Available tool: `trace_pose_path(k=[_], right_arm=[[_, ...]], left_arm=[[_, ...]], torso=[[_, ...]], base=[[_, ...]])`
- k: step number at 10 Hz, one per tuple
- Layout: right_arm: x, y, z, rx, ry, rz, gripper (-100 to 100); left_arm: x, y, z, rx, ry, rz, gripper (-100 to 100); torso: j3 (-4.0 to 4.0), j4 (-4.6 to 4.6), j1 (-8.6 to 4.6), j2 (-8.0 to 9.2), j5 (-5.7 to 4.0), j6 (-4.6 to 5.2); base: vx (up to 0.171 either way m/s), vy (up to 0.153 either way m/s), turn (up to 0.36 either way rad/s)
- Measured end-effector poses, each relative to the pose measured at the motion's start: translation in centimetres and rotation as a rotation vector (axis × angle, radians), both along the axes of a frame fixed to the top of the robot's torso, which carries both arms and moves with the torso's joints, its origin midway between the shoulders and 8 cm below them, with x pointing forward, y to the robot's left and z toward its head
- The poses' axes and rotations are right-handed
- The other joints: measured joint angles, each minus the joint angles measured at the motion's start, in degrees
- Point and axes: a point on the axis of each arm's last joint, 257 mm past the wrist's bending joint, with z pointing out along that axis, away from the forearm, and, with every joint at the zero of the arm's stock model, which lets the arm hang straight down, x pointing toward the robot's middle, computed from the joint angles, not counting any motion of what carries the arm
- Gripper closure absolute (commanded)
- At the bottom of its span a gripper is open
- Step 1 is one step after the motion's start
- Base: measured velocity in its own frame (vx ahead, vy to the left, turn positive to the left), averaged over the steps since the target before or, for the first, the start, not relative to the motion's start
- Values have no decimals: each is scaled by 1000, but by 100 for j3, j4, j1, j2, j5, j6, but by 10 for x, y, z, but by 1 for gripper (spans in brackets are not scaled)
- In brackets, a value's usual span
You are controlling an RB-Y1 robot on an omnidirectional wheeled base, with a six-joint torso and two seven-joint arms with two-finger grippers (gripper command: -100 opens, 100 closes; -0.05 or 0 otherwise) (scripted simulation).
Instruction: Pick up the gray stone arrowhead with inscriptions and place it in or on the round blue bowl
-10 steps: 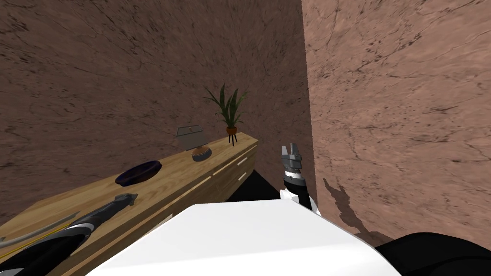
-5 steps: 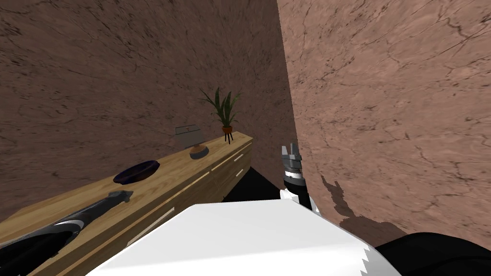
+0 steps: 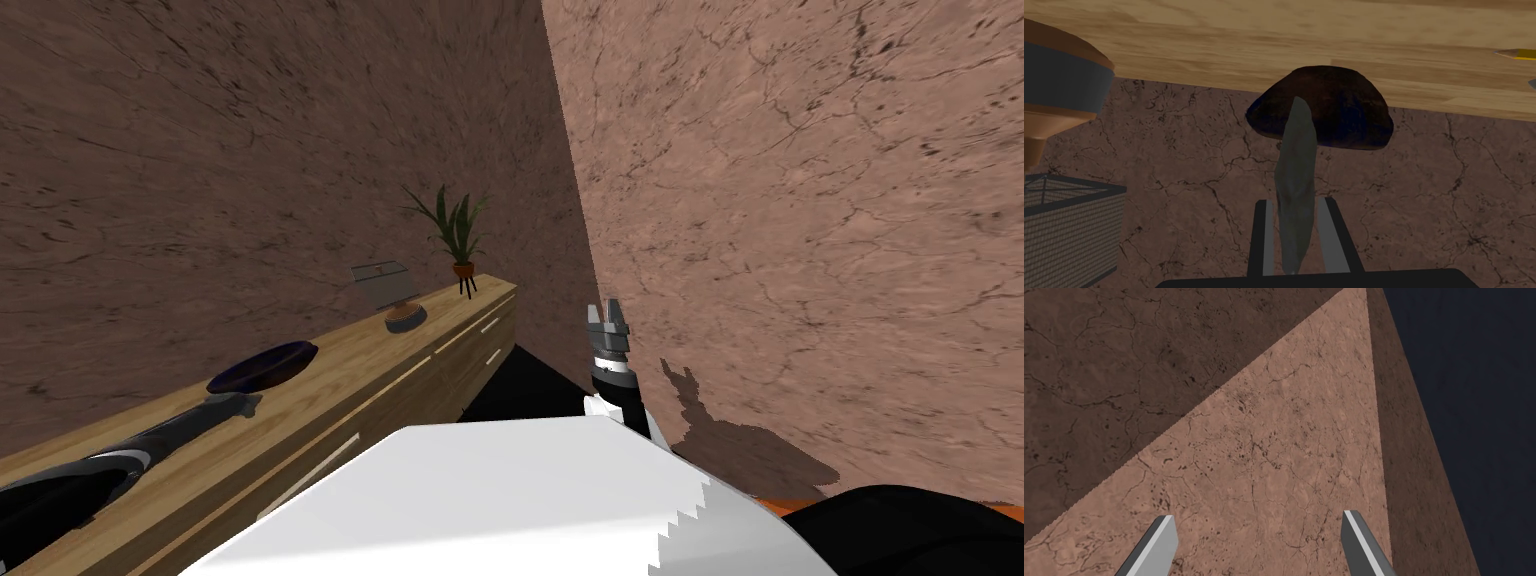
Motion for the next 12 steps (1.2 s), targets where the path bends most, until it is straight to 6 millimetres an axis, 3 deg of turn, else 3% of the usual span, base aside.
trace_pose_path(k=[4,12], right_arm=[[0,0,0,0,0,0,0],[0,0,0,0,0,0,0]], left_arm=[[-10,23,22,-3,8,78,100],[-25,61,55,28,35,217,100]], torso=[[-18,-7,26,-31,5,-1],[-44,-20,39,-72,9,-6]], base=[[-19,60,-141],[55,95,-72]])
